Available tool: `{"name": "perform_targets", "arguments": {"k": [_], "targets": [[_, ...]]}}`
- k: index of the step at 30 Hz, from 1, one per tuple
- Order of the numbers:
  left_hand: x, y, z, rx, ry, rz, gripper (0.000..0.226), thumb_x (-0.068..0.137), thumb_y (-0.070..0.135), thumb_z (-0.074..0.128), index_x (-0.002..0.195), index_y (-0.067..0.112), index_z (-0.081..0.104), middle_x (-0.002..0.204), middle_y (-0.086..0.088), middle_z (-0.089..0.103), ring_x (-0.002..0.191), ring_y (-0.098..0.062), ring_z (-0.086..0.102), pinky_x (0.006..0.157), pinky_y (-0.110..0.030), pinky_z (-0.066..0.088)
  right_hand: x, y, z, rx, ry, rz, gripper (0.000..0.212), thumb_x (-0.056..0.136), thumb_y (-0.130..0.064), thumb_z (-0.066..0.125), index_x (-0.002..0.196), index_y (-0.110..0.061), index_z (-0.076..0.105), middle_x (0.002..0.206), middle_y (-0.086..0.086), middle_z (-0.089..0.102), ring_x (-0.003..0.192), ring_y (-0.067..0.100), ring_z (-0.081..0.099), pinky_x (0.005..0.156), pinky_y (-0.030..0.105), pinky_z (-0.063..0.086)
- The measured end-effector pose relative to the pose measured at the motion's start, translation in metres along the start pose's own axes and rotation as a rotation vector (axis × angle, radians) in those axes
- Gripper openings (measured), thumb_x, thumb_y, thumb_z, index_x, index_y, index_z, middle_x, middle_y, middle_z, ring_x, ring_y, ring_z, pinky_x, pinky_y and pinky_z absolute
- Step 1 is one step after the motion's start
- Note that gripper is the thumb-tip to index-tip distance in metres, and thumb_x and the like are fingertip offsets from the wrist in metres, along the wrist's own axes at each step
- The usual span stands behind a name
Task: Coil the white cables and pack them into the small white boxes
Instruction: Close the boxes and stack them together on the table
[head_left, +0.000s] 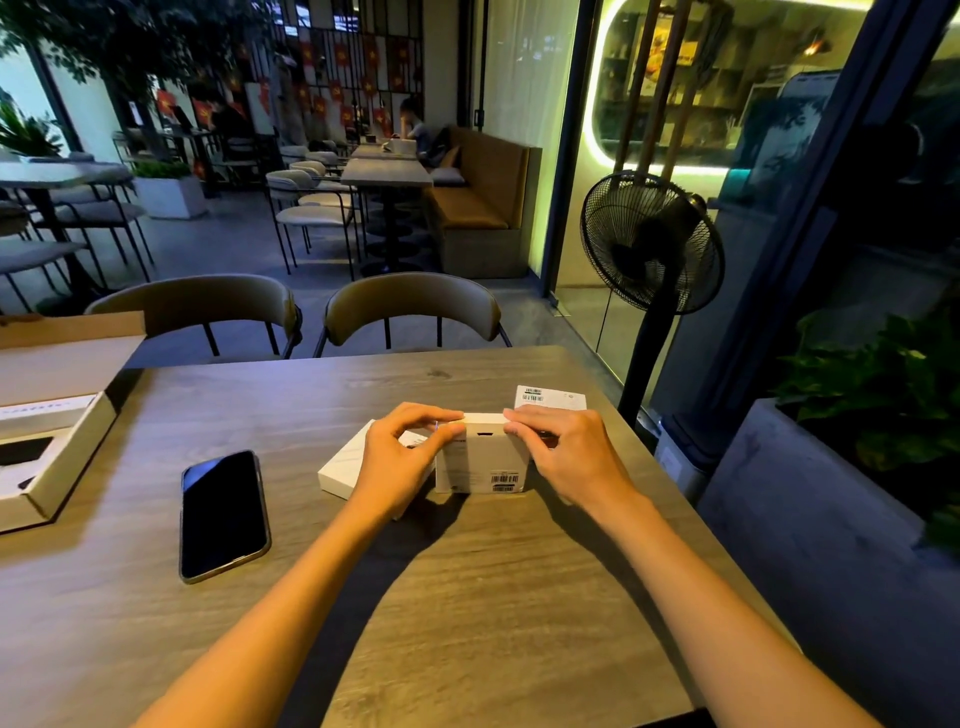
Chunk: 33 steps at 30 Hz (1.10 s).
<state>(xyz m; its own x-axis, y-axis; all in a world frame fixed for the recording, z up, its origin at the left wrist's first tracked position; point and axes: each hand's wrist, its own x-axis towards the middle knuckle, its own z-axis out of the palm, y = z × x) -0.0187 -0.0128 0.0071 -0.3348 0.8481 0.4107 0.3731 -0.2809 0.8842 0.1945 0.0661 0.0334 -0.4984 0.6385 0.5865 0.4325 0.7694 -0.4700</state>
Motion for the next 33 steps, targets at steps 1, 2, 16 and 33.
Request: {"name": "perform_targets", "arguments": {"k": [1,2,16,33], "targets": [[0.000,0.001,0.000,-0.022,-0.008,-0.032,0.014,0.088,0.027,0.074,0.101,0.026,0.077,0.109,0.003,0.071,0.107,-0.011,0.062,0.092,-0.037,0.055,0.000,0.002,0.000,0.014,-0.003,-0.006,0.028,0.094,-0.020,0.072,0.121,-0.014,0.074,0.118,0.000,0.076,0.108,-0.005,0.058,0.088,-0.002,0.042],[0.001,0.000,0.000,-0.036,-0.018,-0.053,0.014,0.087,0.027,0.074,0.101,0.026,0.077,0.109,0.002,0.070,0.107,-0.013,0.062,0.093,-0.039,0.054,0.000,0.003,-0.001,0.030,-0.005,-0.008,0.028,0.093,-0.019,0.072,0.121,-0.014,0.074,0.119,0.000,0.076,0.109,-0.006,0.058,0.091,0.002,0.045],[0.005,-0.007,-0.009,0.242,-0.074,0.298,0.032,0.087,0.045,0.072,0.110,0.023,0.074,0.112,0.003,0.062,0.105,-0.015,0.061,0.080,-0.037,0.058,-0.002,0.004,-0.001,0.005,-0.055,-0.042,0.043,0.086,-0.016,0.081,0.127,-0.015,0.070,0.124,0.005,0.071,0.114,0.012,0.063,0.096,0.031,0.058],[0.012,-0.026,-0.056,0.015,0.301,-0.243,0.026,0.095,0.012,0.065,0.119,0.018,0.063,0.128,-0.007,0.061,0.117,-0.024,0.060,0.079,-0.029,0.055,-0.018,-0.016,0.069,-0.045,-0.124,-0.203,0.041,0.096,-0.038,0.067,0.133,-0.022,0.058,0.129,0.000,0.058,0.111,0.013,0.060,0.091,0.030,0.057]]}}
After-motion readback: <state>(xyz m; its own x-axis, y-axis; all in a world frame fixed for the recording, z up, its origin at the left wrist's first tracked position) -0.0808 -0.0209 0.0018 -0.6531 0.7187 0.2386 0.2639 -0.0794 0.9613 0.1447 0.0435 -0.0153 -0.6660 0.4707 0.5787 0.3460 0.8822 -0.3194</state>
